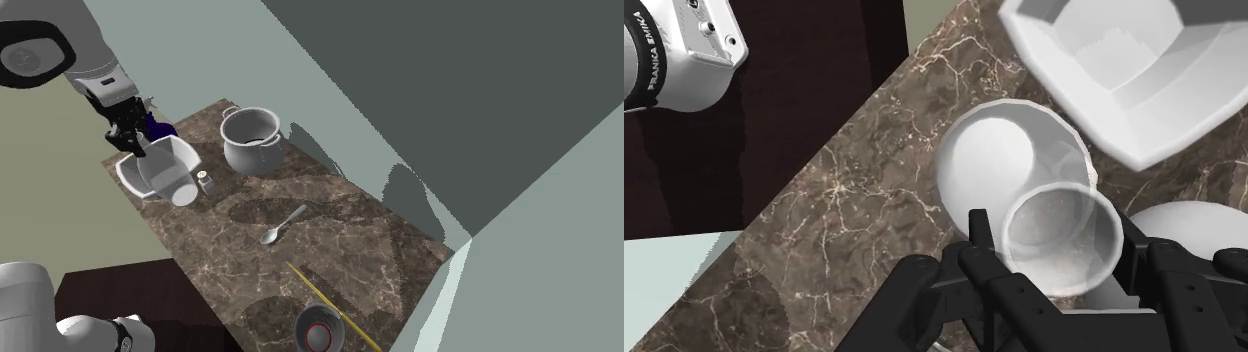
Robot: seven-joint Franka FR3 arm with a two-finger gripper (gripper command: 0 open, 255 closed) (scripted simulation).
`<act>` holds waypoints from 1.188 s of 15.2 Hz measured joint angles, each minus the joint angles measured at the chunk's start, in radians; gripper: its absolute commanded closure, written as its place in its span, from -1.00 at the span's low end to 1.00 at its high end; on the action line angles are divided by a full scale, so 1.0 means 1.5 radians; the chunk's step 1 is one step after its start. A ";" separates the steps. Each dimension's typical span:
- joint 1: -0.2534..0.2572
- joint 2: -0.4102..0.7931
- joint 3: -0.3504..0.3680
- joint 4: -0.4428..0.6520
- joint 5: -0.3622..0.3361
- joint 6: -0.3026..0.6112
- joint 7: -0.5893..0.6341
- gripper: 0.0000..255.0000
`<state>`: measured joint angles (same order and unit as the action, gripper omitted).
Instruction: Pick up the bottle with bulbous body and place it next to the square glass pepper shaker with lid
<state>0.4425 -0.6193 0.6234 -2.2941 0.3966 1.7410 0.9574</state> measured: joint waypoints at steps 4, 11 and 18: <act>0.003 0.001 0.010 -0.034 0.008 0.035 -0.004 1.00; 0.005 0.012 0.034 -0.085 0.022 0.099 -0.006 1.00; 0.003 0.032 0.056 -0.129 0.032 0.163 -0.012 1.00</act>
<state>0.4471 -0.5708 0.7079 -2.4881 0.4451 1.9856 0.9391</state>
